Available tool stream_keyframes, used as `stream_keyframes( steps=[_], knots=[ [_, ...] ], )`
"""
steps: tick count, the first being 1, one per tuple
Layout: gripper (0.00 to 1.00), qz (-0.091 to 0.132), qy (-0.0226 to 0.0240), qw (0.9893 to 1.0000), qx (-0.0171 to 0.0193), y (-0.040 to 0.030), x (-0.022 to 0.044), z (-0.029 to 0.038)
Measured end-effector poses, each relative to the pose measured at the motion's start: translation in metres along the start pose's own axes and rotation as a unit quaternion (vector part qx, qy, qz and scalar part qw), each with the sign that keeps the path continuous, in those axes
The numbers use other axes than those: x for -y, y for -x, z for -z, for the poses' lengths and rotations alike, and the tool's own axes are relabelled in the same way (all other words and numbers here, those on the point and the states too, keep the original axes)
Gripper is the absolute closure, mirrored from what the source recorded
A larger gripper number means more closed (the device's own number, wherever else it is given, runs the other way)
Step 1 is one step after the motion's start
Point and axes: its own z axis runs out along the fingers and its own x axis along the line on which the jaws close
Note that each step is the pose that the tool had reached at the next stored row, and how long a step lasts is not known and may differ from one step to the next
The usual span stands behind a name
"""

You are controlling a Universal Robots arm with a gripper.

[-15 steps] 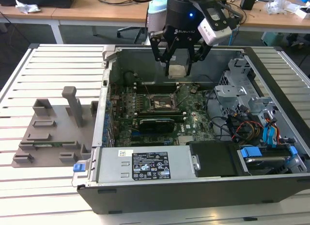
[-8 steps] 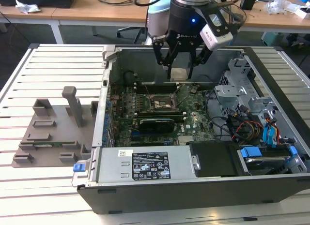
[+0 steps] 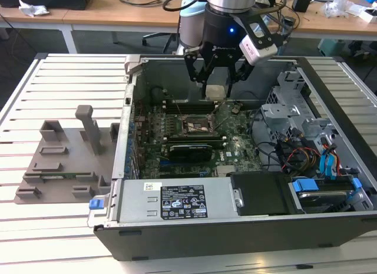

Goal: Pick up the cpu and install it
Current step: 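Pick up the cpu and move it towards the insertion slot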

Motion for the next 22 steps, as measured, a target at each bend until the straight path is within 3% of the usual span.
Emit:
stream_keyframes(
  steps=[8, 22],
  knots=[
    [0.45, 0.001, 0.0001, 1.0, 0.0, -0.0006, -0.0085, -0.0074],
    [0.45, 0.001, -0.0002, 1.0, 0.0, -0.0007, -0.0155, -0.0181]
  ],
)
